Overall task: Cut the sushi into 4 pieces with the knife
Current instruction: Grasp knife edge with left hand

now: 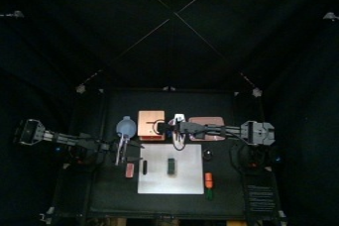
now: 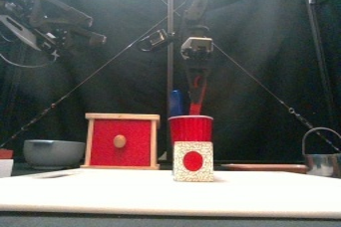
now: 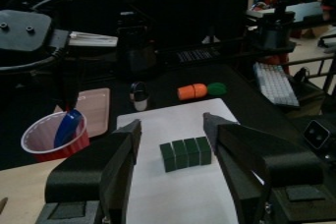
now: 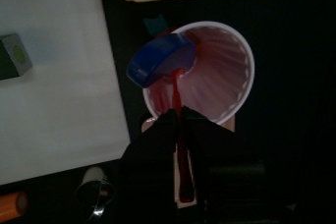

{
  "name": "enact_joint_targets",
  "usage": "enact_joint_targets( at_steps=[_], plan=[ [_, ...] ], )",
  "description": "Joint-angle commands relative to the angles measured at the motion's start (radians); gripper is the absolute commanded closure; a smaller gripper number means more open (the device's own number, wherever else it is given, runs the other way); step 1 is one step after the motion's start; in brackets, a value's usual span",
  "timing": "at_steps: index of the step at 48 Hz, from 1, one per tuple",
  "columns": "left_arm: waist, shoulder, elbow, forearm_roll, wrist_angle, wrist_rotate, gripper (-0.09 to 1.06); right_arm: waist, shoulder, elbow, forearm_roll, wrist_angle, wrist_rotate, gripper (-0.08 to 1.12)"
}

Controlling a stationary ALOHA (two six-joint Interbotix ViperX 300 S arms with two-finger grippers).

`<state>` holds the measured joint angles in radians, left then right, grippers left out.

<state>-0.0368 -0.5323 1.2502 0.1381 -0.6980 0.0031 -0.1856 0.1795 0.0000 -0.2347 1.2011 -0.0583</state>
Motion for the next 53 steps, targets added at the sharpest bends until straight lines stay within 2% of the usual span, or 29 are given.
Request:
enact_joint_targets(
  at_steps=[1, 14, 21, 31, 41, 53],
  plan=[
    [0.006, -0.002, -0.012, -0.003, -0.005, 0.002, 0.09, -0.008, -0.051, -0.046, 0.003, 0.017, 0.000, 0.90],
    [0.015, -0.002, -0.012, -0.014, -0.005, 0.002, 0.09, 0.000, -0.181, -0.048, -0.003, 0.038, 0.020, 0.90],
    [0.017, -0.006, -0.012, -0.014, -0.005, 0.002, 0.09, 0.021, -0.295, -0.031, -0.005, 0.023, 0.031, 0.90],
    [0.017, -0.025, -0.012, -0.014, -0.008, 0.002, 0.09, 0.071, -0.456, 0.055, -0.005, -0.107, 0.094, 0.90],
    [0.017, -0.038, -0.015, -0.014, -0.009, 0.002, 0.09, 0.126, -0.647, 0.285, -0.003, -0.408, 0.179, 0.90],
    [0.017, -0.041, -0.021, -0.014, -0.009, -0.005, 0.09, 0.156, -0.845, 0.663, 0.005, -0.948, 0.250, 0.90]
  ],
)
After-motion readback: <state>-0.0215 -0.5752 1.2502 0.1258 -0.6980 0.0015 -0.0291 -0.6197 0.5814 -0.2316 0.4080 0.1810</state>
